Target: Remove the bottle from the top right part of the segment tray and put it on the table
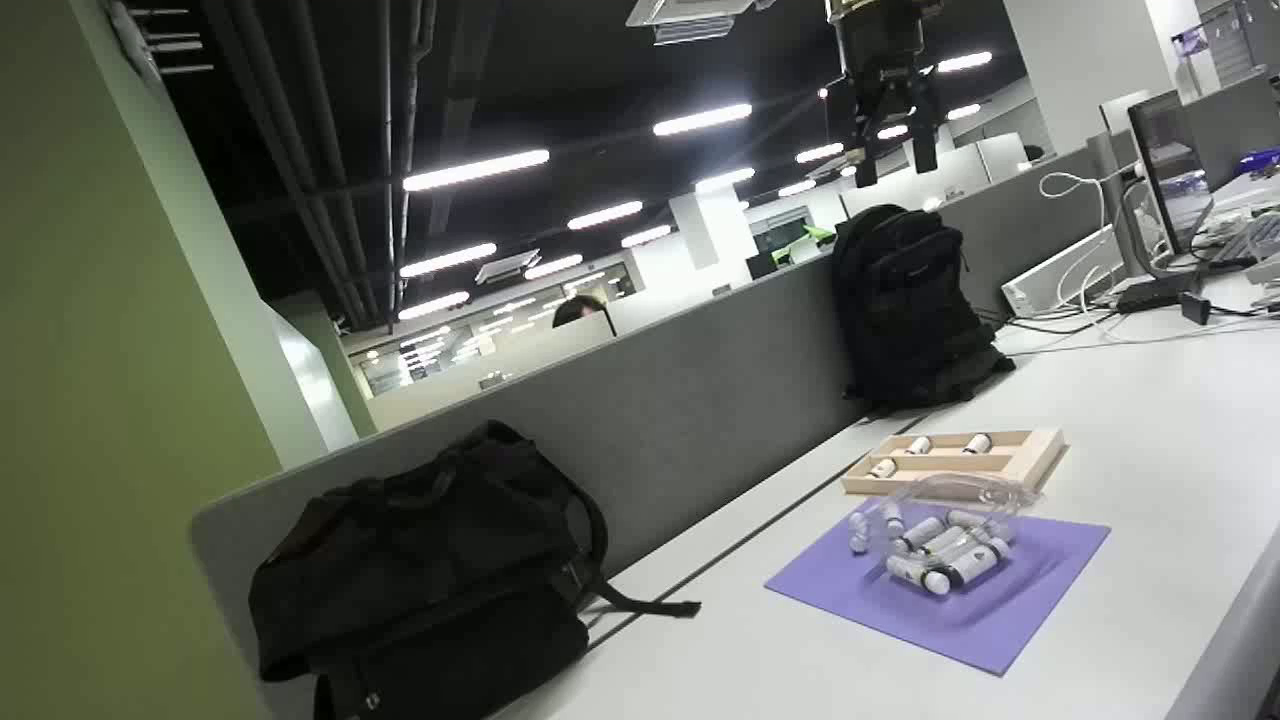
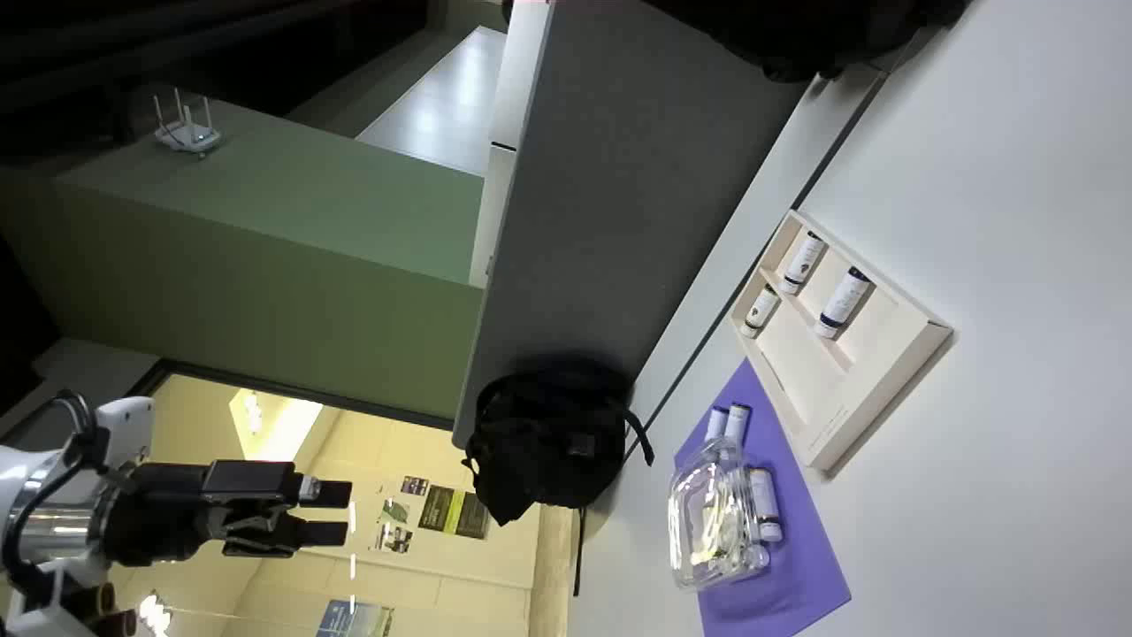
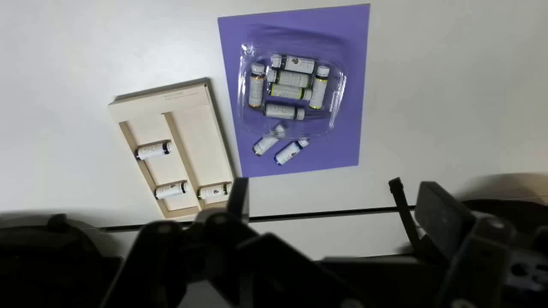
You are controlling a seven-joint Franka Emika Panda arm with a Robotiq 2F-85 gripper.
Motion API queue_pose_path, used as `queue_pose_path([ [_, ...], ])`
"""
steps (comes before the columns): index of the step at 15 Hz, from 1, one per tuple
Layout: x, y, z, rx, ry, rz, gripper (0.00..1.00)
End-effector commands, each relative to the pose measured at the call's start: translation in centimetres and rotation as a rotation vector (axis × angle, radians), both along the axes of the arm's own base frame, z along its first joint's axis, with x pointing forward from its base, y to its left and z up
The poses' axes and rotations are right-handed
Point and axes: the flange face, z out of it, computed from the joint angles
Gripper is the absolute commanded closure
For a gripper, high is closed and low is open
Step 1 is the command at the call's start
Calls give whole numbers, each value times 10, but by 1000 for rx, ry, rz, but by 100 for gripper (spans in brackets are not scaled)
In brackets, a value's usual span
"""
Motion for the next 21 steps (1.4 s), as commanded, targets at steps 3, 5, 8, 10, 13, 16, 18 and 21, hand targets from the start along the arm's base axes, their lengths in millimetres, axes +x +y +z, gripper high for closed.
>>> queue_pose_path([
  [3,0,0,1,0,-2,0,0],
  [5,0,0,1,0,-3,0,0],
  [8,0,0,1,0,-3,0,0],
  [10,0,0,1,0,-3,0,0],
  [13,27,-4,-5,23,-7,-49,0],
  [16,68,-11,-23,31,-50,-128,0],
  [18,102,-22,-42,37,-71,-201,0],
  [21,151,-34,-70,61,-101,-331,0],
])
